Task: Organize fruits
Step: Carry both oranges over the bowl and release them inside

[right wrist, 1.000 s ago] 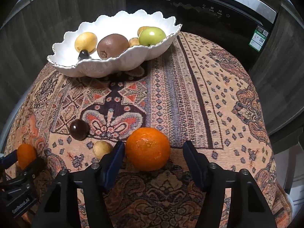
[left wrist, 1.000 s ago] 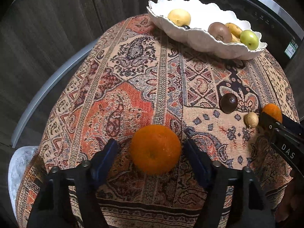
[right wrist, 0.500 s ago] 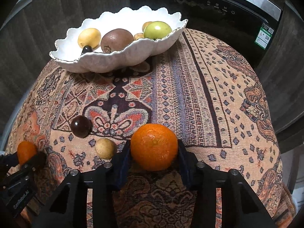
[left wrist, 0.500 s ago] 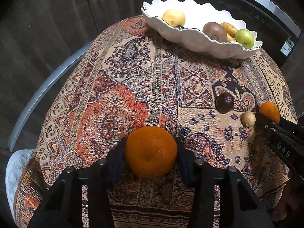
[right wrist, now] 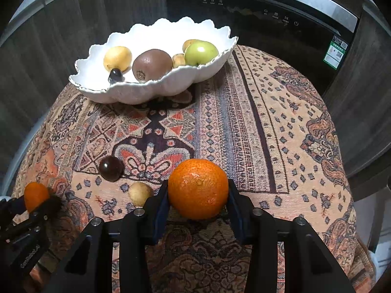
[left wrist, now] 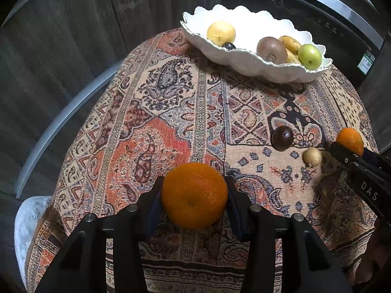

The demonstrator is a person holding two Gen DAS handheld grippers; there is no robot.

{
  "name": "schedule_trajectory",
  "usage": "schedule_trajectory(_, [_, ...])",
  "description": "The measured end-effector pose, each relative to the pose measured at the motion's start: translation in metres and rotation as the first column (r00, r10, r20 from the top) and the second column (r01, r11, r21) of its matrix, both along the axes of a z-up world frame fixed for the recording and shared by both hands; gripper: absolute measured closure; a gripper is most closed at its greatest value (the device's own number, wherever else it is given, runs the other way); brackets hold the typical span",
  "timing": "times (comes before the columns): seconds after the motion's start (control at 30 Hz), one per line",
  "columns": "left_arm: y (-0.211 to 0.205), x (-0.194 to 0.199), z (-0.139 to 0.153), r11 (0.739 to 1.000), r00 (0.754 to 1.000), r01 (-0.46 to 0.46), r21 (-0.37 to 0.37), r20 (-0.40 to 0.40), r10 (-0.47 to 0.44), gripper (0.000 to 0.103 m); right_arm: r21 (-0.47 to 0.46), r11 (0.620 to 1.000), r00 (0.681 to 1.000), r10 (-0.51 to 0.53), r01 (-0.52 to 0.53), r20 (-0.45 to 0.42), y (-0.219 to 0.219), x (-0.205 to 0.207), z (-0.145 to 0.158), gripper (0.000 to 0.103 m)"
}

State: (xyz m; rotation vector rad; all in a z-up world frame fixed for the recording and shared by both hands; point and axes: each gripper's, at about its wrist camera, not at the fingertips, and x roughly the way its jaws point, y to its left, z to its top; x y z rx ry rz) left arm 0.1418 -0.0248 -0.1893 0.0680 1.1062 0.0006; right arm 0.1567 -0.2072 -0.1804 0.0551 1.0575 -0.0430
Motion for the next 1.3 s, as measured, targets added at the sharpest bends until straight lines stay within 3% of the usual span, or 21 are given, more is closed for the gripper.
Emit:
schedule_trajectory(0.87, [-0.009, 0.014, 0.053, 0.999, 0.996, 0.039, -0.029, 0.083, -0.036, 0.057, 0.019, 1.000, 0.995, -0.004, 0.002, 0.096, -0.010, 0.008, 0.052, 0.059])
schedule_trajectory(1.3, [-0.018, 0.052, 0.083, 0.997, 0.986, 0.068, -0.028, 0.154, -0.063, 0.057, 0.019, 1.000, 0.989, -0.001, -0.002, 0.151, -0.012, 0.033, 0.083, 0.059])
